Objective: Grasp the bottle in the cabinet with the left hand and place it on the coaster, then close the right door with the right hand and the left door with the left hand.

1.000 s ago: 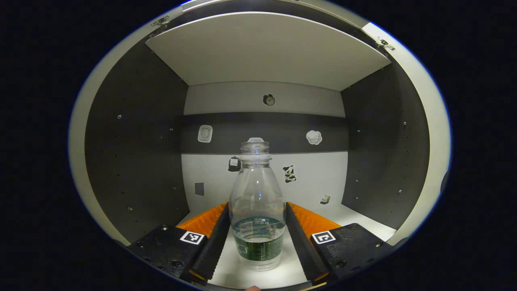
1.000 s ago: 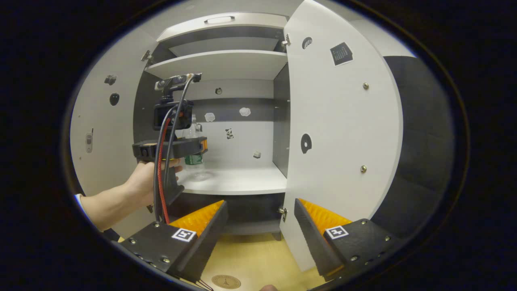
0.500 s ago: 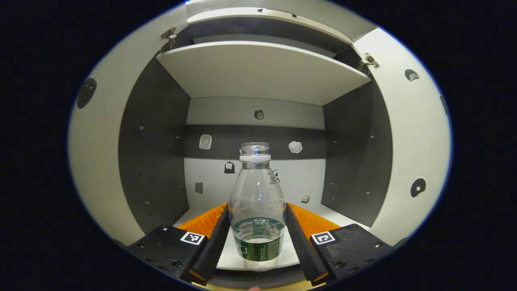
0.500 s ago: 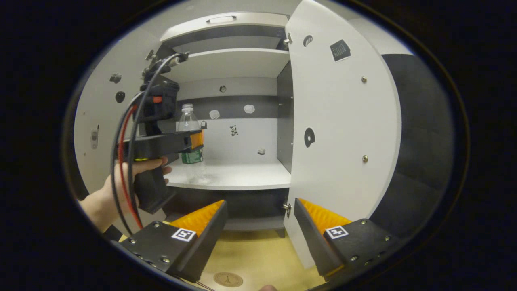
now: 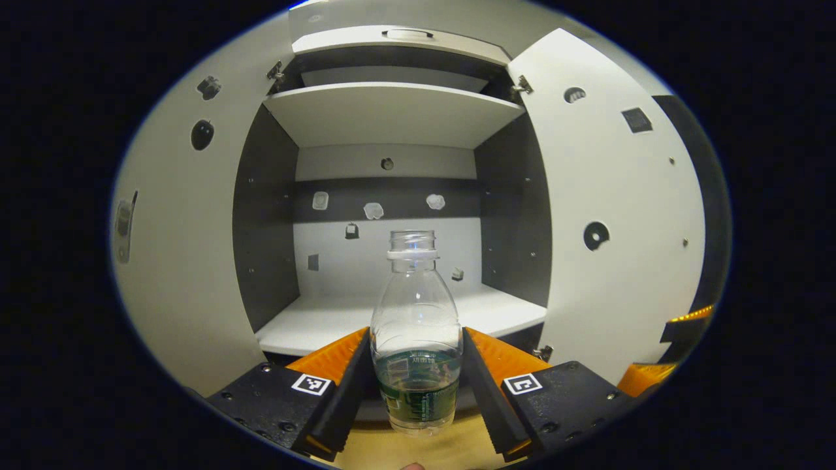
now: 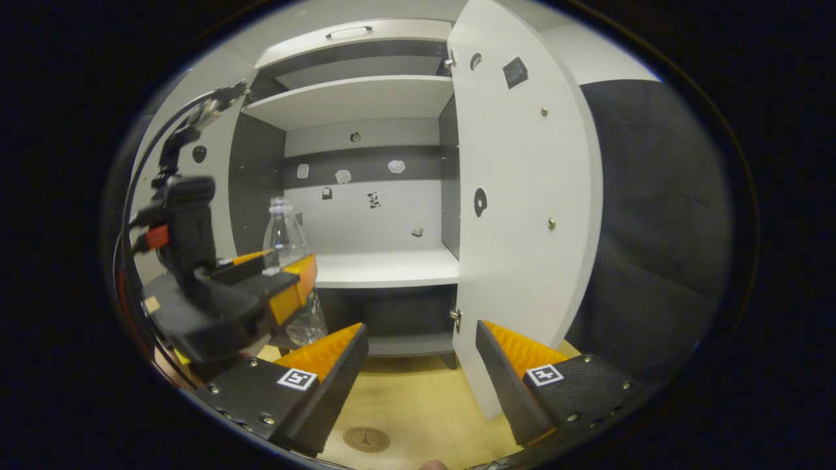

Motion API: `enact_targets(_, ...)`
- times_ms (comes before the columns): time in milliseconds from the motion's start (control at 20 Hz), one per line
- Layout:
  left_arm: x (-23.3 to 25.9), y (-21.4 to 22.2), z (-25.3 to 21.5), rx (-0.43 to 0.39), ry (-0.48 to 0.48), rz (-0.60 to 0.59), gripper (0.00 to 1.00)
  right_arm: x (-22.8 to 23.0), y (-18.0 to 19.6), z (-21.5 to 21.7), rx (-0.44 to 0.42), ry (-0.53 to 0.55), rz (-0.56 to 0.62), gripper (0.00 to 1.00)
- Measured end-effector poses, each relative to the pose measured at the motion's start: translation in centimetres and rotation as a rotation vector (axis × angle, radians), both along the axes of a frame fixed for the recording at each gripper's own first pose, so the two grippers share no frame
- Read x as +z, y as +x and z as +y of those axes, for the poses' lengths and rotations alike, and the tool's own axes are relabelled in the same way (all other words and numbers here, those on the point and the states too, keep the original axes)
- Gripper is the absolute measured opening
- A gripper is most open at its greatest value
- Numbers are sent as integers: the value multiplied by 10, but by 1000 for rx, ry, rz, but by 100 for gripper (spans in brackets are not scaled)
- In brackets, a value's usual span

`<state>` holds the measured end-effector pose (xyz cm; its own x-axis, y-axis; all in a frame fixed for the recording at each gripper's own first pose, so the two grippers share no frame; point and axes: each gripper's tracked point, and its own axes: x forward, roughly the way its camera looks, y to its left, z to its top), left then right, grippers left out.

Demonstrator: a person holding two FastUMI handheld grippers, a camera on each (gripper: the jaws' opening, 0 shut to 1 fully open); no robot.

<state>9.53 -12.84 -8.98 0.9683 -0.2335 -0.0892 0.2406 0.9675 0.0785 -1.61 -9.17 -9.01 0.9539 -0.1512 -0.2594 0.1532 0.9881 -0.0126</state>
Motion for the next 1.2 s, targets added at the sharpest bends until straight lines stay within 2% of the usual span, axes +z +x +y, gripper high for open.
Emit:
enact_targets(200, -71, -42, -15, -34, 21, 101, 81, -14, -19, -10, -12, -2, 45, 100)
enact_targets(500, -161, -99, -35, -143, 19, 221, 82, -44, -49, -30, -46, 5, 126, 100)
enact_targets(700, -195, -114, -35, -150, 49, 254, 82, -63, -62, -39, -64, 24, 178, 100)
enact_targets(800, -211, -119, -34, -142, 42, 282, 82, -70, -67, -40, -66, 30, 194, 98)
enact_targets(900, -223, -122, -32, -141, 31, 299, 82, -76, -70, -40, -61, 27, 211, 100)
enact_targets(1200, -232, -116, -36, -149, 29, 263, 82, -88, -78, -34, -48, 39, 250, 100)
